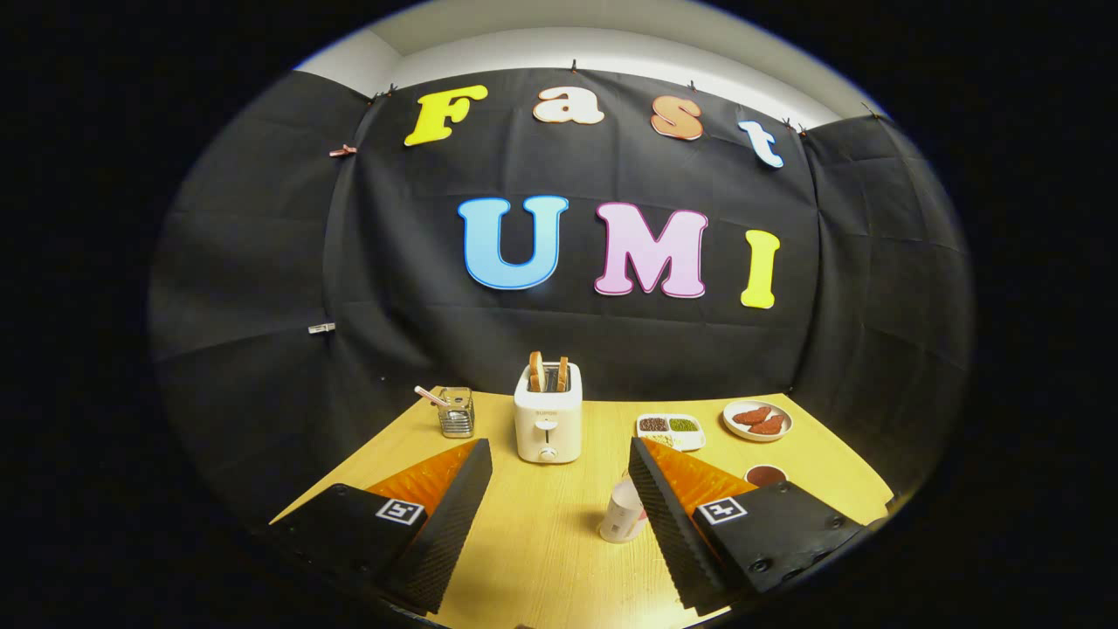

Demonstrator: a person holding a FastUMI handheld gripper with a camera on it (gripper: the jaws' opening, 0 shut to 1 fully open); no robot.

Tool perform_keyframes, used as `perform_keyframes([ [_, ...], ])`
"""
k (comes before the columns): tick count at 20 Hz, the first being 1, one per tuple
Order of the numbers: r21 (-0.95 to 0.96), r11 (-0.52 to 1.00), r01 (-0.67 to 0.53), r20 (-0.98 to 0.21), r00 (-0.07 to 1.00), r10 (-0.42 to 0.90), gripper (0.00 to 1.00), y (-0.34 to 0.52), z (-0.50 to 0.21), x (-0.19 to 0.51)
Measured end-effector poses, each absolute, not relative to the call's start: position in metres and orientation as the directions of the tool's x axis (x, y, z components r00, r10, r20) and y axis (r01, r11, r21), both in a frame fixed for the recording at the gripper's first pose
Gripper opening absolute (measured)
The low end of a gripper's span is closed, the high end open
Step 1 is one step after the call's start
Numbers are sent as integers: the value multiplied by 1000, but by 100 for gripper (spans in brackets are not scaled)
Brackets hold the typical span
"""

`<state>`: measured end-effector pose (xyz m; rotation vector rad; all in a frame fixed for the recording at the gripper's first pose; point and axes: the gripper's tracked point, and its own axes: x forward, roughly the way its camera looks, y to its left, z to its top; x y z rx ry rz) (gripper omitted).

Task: Take the bottle from table, then pour the juice into the cup, finally place the bottle on the coaster

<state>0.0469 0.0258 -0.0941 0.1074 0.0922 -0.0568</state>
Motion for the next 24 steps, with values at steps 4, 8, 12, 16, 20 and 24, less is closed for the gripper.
perform_keyframes([
  [4, 74, 990, 117, -139, 985, -106, 97, 13, -130, 72],
  [8, 69, 984, 162, -160, 976, -149, 97, -4, -160, 90],
  [12, 29, 980, 196, -175, 966, -188, 98, -23, -188, 103],
  [16, 18, 975, 223, -184, 959, -216, 97, -38, -213, 118],
  [20, 23, 970, 244, -195, 952, -235, 97, -48, -239, 133],
  [24, 24, 972, 236, -230, 947, -224, 97, -56, -266, 150],
])
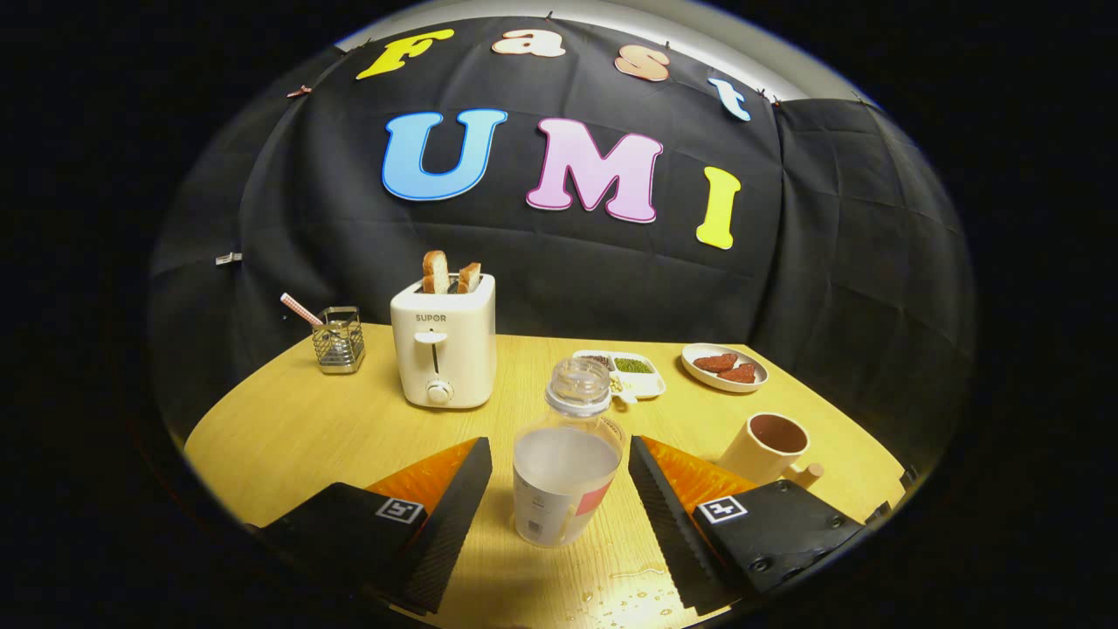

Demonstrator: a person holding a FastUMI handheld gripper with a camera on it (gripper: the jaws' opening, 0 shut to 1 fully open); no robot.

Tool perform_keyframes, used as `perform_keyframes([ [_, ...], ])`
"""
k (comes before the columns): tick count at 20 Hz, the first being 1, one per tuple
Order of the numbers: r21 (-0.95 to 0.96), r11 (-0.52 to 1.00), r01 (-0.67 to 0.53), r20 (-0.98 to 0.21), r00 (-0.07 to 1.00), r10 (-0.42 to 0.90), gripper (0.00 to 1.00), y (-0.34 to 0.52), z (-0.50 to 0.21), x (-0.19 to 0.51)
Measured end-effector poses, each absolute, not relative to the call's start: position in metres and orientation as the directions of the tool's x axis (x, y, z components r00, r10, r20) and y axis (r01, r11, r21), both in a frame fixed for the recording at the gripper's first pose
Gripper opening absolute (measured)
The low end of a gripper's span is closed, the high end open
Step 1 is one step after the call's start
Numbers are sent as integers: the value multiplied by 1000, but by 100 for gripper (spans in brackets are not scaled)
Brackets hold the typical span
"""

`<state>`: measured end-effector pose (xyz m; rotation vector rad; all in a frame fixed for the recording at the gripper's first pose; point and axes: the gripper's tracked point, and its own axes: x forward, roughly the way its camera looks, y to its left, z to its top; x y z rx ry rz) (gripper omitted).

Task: Take the bottle from table, then pour the juice into the cup, finally place the bottle on the coaster

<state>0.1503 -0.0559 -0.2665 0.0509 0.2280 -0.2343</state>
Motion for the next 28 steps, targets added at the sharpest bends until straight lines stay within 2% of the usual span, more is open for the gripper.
perform_keyframes([
  [9, -9, 974, 227, -225, 948, -223, 97, -59, -291, 185],
  [10, -13, 973, 230, -223, 948, -227, 95, -61, -292, 186],
  [12, 1, 973, 231, -220, 949, -225, 84, -62, -292, 188],
  [17, 38, 969, 243, -235, 945, -228, 77, -67, -292, 185],
  [23, 203, 976, 76, -214, 976, -31, 72, -48, -264, 177],
  [28, 274, 953, 132, -204, 976, -77, 72, -79, -228, 161],
])
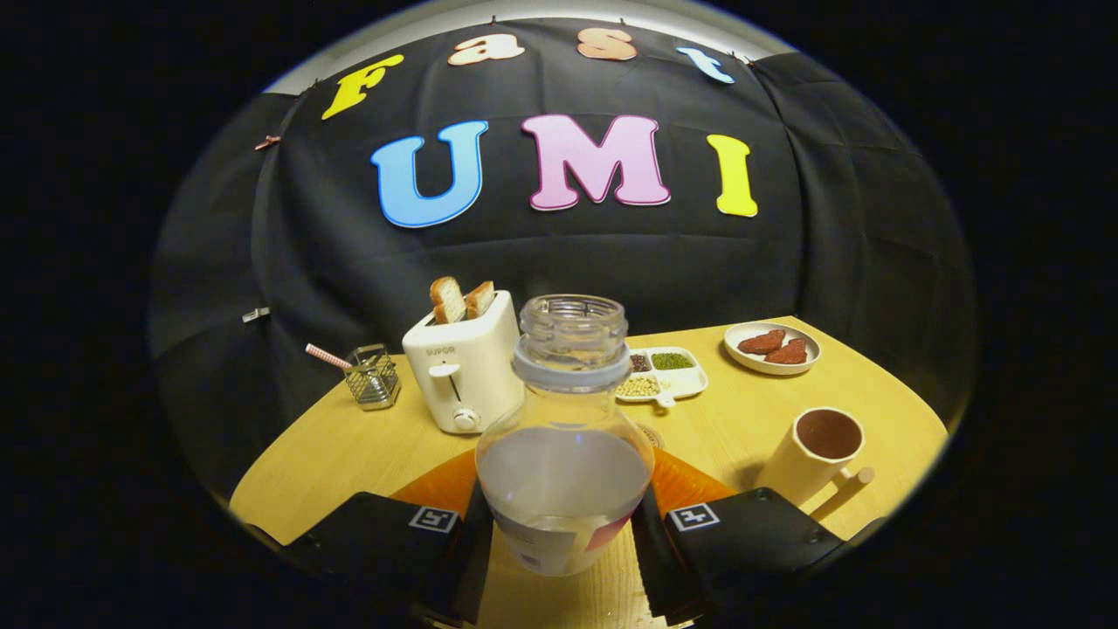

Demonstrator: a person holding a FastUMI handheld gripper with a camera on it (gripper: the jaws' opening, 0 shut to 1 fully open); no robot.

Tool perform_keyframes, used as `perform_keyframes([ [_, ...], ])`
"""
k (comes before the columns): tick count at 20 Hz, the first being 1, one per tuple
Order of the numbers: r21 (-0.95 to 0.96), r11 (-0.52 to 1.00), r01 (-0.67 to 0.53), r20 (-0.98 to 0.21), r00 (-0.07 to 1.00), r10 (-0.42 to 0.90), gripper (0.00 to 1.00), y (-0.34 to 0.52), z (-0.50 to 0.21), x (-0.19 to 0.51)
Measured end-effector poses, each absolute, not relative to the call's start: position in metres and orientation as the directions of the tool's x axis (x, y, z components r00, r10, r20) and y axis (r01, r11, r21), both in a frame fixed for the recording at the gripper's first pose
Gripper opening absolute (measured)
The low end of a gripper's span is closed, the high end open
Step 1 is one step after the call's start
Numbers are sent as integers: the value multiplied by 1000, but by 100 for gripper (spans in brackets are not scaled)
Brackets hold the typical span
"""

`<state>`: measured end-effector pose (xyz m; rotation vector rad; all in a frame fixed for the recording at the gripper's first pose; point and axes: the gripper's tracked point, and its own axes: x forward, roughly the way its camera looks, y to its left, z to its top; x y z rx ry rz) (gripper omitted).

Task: Take the bottle from table, then pour the juice into the cup, finally place the bottle on the coaster

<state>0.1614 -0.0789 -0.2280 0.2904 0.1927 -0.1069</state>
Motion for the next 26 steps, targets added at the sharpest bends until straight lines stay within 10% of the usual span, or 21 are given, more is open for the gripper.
perform_keyframes([
  [11, 772, 613, 168, -236, 971, 32, 72, -131, -201, 147],
  [26, 944, 14, 331, -330, 943, -51, 72, -197, -238, 178],
])
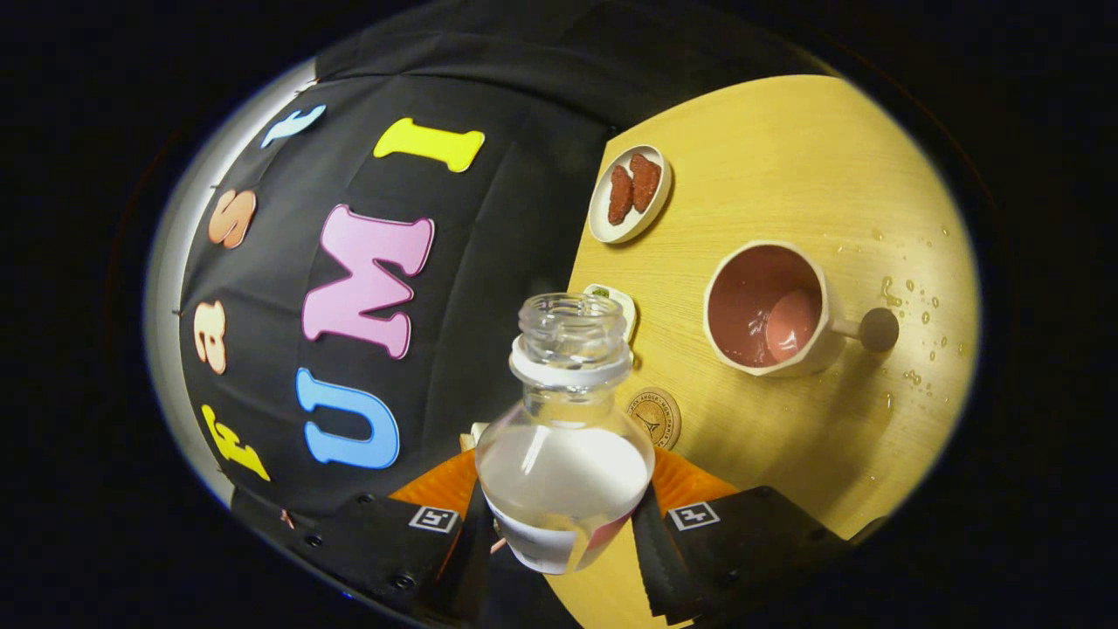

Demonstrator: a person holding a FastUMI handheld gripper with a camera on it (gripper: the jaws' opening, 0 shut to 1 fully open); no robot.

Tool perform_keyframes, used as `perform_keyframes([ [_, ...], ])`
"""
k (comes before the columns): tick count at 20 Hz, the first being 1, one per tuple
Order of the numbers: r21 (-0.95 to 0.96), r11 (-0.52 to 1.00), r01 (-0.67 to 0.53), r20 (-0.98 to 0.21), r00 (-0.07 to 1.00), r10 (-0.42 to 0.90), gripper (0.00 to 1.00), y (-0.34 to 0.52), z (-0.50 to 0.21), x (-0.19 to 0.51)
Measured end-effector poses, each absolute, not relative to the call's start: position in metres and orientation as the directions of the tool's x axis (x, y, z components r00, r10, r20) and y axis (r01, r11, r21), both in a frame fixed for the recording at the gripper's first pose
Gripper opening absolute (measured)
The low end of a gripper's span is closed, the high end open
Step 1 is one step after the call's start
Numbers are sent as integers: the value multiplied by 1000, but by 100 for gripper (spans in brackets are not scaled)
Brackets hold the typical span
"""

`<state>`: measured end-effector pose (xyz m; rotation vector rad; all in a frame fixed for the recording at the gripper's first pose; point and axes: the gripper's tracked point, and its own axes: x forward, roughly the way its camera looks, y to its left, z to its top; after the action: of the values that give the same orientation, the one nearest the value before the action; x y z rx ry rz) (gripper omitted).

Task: Take the bottle from table, then pour the juice into the cup, finally place the bottle on the coaster

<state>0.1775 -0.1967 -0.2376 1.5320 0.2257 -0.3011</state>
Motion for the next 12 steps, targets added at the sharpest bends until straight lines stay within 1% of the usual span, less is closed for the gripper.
perform_keyframes([
  [5, 915, -198, 352, -371, 926, -73, 72, -204, -253, 187],
  [12, 859, -359, 364, -405, 914, -42, 72, -210, -265, 201],
])
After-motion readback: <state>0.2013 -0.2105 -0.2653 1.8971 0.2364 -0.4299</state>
